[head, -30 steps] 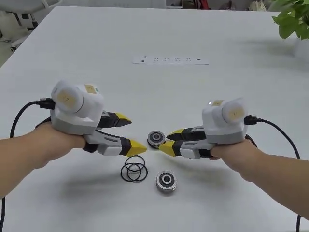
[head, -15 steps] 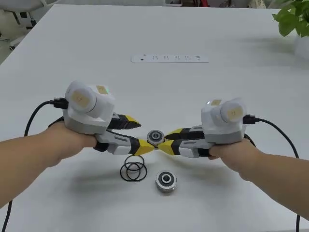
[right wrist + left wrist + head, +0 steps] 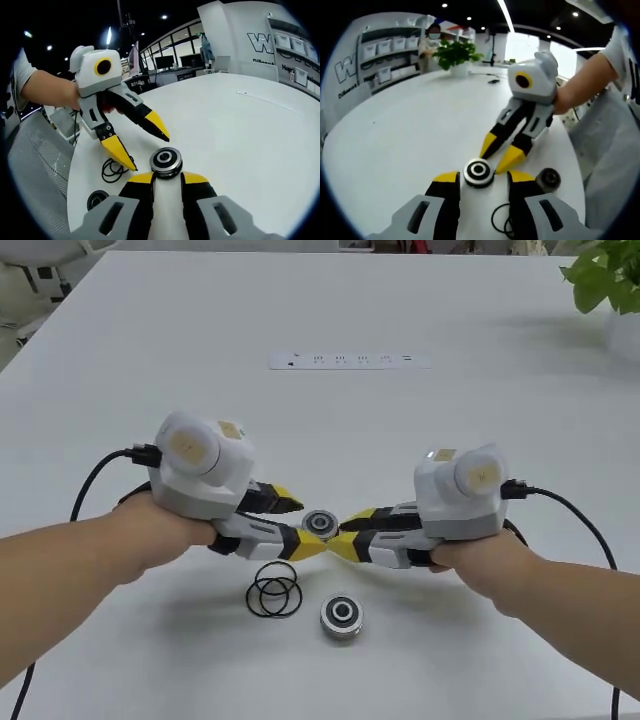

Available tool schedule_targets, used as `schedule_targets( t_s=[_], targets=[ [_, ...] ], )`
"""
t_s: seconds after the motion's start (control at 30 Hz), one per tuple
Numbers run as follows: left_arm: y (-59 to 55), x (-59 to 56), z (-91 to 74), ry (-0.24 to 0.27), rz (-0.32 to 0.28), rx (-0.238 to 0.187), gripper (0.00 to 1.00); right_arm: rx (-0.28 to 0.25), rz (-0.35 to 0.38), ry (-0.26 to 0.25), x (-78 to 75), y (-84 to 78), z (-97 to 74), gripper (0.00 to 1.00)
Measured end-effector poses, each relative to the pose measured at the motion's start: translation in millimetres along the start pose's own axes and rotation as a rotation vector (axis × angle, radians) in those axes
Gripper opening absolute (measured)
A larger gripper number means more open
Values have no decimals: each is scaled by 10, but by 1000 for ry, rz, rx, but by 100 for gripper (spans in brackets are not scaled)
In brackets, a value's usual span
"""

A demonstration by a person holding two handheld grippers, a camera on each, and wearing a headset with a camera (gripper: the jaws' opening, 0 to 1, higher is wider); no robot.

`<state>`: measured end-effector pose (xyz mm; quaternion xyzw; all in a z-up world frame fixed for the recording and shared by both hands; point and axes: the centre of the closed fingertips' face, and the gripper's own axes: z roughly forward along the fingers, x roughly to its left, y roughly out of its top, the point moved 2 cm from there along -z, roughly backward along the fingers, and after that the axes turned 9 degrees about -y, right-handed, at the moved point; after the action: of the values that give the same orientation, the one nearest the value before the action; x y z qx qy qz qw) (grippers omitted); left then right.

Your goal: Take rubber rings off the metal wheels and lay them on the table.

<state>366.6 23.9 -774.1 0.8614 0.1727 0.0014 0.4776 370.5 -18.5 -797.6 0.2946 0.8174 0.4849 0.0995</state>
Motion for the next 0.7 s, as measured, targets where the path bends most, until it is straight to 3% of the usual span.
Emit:
schedule_targets(
  t_s=[0.47,0.7],
  targets=[
    [16,11,87,11,14,19,23,-3,12,-2,-13,-6,-1,16],
    [19,22,93,22,15,21,22,-3,14,-2,-8,-10,-3,16]
  ],
)
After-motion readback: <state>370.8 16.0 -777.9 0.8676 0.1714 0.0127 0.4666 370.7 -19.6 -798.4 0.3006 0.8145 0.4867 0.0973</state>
